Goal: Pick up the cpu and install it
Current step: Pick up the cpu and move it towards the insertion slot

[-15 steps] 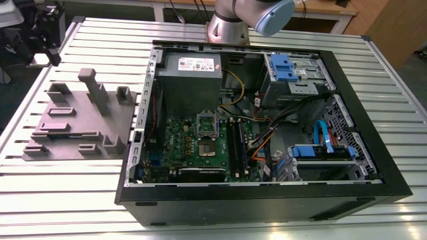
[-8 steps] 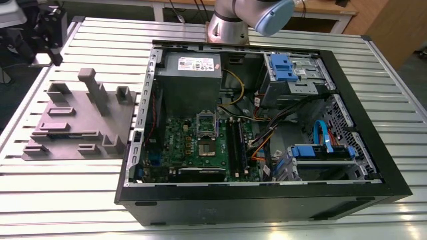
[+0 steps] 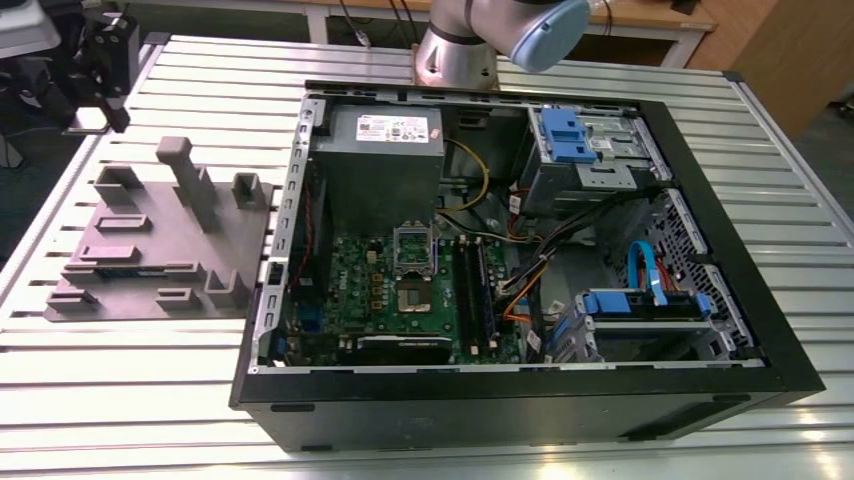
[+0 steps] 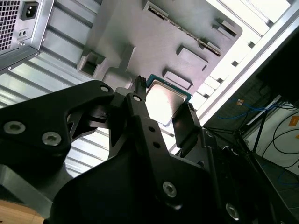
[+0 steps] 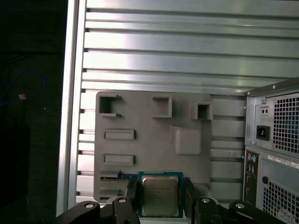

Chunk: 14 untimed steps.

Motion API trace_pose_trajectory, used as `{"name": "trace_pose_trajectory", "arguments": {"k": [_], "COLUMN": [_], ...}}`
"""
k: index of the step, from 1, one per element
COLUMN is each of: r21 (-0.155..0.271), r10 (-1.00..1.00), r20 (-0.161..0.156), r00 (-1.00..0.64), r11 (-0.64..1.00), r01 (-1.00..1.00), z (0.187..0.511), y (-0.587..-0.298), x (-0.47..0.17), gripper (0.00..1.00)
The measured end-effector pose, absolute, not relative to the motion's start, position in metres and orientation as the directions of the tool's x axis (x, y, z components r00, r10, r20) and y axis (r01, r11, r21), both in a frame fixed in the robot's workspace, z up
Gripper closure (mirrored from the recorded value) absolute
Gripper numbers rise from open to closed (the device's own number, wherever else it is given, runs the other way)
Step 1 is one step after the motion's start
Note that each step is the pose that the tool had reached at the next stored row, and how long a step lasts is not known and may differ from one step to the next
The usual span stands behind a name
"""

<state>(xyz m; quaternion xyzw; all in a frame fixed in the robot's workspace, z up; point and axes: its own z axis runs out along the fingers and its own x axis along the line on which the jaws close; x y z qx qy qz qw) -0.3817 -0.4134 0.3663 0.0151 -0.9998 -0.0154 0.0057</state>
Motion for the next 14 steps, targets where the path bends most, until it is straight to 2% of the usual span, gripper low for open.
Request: {"name": "trace_pose_trajectory", "arguments": {"k": [14], "r21": [0.031], "r10": [-0.03], "r20": [0.011], "r00": [-0.999], "r11": [0.999], "r01": [-0.03], "z": [0.3663], "y": [-0.4134], "x": [-0.3763], "gripper": [0.53]}}
